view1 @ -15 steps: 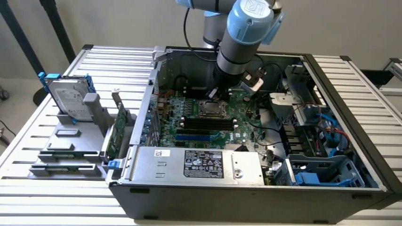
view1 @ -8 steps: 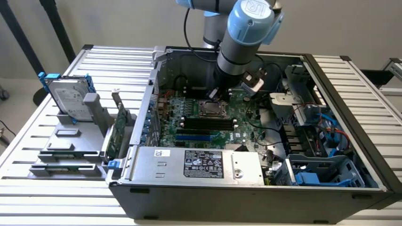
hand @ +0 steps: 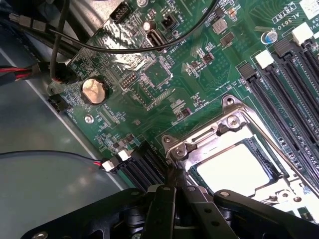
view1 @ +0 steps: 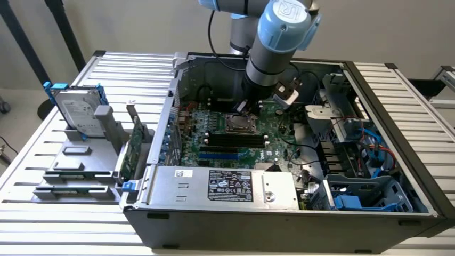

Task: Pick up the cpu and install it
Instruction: 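Install the first cpu locking lever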

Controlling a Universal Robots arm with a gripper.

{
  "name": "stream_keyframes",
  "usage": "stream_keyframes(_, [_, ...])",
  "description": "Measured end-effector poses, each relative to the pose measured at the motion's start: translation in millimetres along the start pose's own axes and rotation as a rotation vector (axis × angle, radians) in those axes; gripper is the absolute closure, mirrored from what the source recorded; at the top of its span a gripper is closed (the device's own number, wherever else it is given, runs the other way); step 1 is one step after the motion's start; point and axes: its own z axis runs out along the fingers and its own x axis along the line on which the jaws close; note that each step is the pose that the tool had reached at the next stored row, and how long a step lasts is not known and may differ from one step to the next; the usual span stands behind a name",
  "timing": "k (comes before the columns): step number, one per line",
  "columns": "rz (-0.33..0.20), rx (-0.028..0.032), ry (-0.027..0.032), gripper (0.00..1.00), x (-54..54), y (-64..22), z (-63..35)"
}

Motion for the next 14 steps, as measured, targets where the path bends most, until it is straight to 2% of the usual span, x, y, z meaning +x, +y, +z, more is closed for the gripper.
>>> stream_keyframes(8, [0.000, 0.0032, 0.0034, 0.89, -0.4, 0.7, 0.0])
stream_keyframes(14, [-0.001, 0.0136, 0.0160, 0.89, -0.6, 1.0, 0.7])
